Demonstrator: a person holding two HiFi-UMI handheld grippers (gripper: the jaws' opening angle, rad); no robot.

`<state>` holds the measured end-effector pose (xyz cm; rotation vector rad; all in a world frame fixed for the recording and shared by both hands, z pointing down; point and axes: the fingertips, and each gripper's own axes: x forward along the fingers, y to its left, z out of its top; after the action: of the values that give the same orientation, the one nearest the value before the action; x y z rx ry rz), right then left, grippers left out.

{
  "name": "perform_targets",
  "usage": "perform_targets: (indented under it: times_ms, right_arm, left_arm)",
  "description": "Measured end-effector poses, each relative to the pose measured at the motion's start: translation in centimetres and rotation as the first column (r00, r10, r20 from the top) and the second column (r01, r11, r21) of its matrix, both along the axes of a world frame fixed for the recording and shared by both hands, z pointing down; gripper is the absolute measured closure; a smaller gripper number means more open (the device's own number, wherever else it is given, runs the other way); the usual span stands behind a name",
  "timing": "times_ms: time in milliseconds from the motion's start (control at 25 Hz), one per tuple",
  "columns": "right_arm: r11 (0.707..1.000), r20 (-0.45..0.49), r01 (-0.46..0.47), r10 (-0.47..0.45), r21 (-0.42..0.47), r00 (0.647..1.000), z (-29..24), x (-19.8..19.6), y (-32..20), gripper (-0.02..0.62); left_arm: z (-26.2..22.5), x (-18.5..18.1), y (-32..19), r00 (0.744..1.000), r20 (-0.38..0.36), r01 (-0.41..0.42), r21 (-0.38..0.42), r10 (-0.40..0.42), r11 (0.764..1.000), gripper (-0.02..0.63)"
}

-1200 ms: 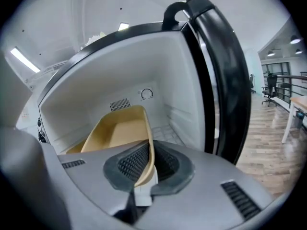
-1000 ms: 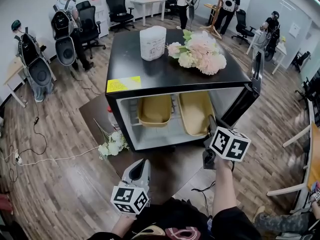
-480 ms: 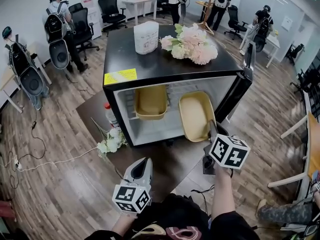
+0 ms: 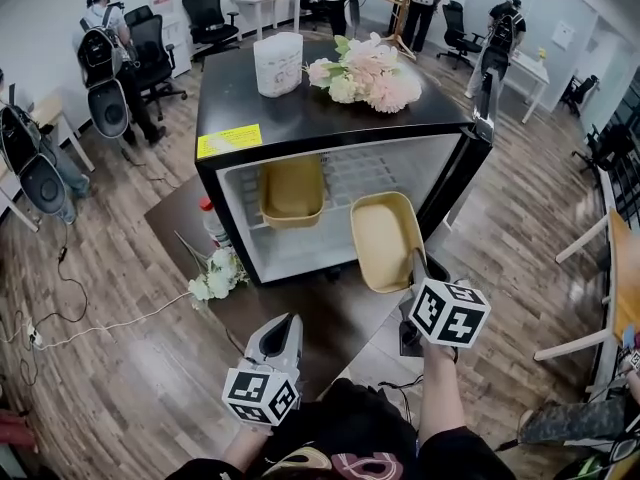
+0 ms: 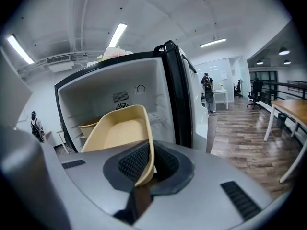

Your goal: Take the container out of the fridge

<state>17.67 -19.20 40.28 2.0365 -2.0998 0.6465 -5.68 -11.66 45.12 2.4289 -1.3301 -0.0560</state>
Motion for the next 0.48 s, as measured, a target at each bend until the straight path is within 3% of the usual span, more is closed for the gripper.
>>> perform_targets:
  times_ms: [480]
  right_arm:
    - [0.994, 0.027, -0.082, 0.084, -0.065, 0.996, 3.9, 2.0, 3.2, 0.568]
  left_arm:
    - [0.1, 1.5, 0.9, 0.999, 0.005, -0.046, 0.015, 0.046, 0.999, 0.597]
